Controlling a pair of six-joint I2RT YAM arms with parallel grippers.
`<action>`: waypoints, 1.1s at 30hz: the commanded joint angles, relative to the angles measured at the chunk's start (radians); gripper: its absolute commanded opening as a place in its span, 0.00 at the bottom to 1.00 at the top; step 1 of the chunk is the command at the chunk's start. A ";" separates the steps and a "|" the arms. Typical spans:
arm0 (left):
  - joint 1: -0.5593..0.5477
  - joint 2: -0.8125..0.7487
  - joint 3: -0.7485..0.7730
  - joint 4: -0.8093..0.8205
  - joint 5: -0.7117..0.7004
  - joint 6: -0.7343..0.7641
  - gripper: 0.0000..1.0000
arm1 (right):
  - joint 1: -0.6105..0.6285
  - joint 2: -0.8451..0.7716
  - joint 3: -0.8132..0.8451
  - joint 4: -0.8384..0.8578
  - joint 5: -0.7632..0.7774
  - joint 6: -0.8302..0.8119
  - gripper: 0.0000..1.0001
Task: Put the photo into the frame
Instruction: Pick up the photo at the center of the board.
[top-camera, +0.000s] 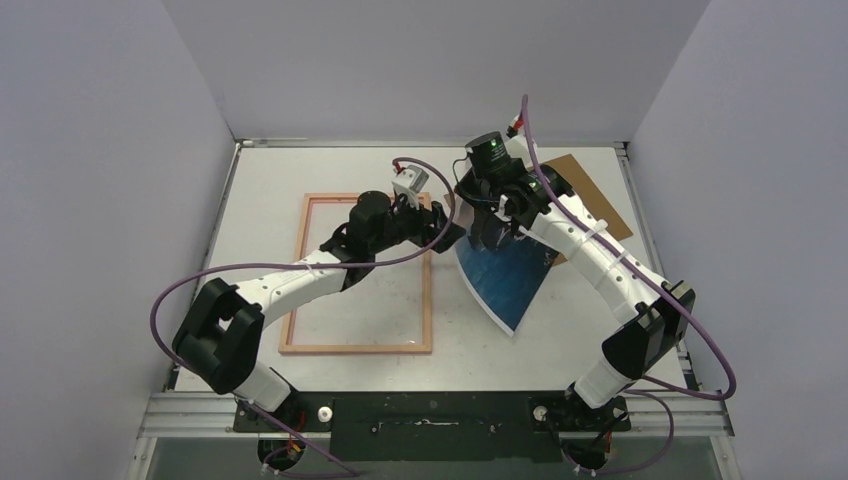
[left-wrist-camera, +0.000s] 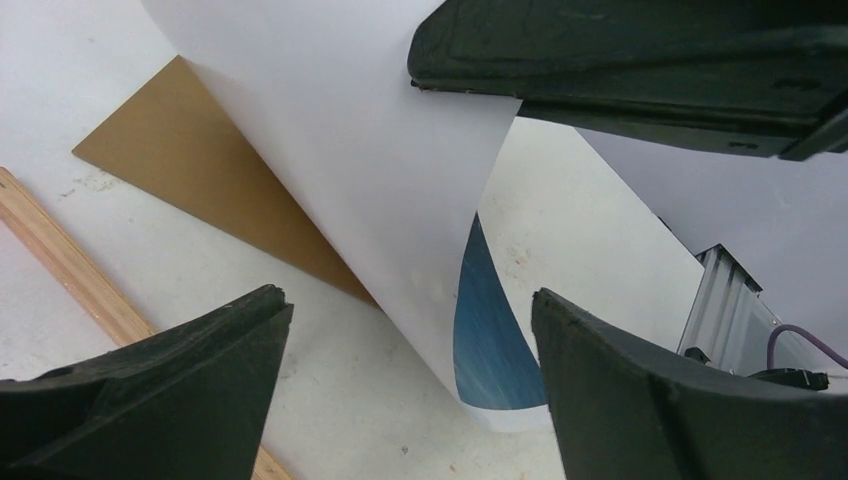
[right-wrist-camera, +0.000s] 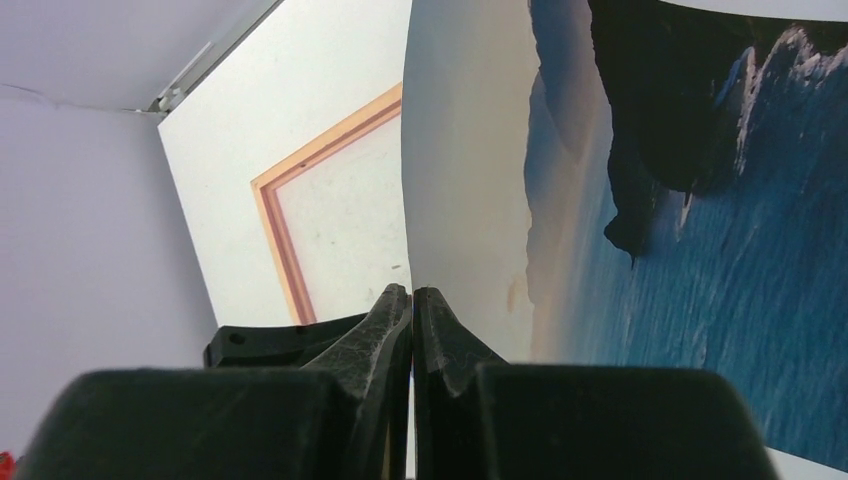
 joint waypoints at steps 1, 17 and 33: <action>-0.008 0.031 0.048 0.063 -0.065 -0.002 0.78 | -0.014 -0.036 -0.008 0.049 -0.053 0.082 0.00; -0.042 0.011 0.094 -0.016 -0.200 -0.020 0.08 | -0.046 -0.057 -0.051 0.095 -0.106 0.226 0.00; -0.042 -0.012 0.141 -0.170 -0.247 -0.011 0.00 | -0.060 -0.225 -0.162 0.229 0.000 0.072 0.74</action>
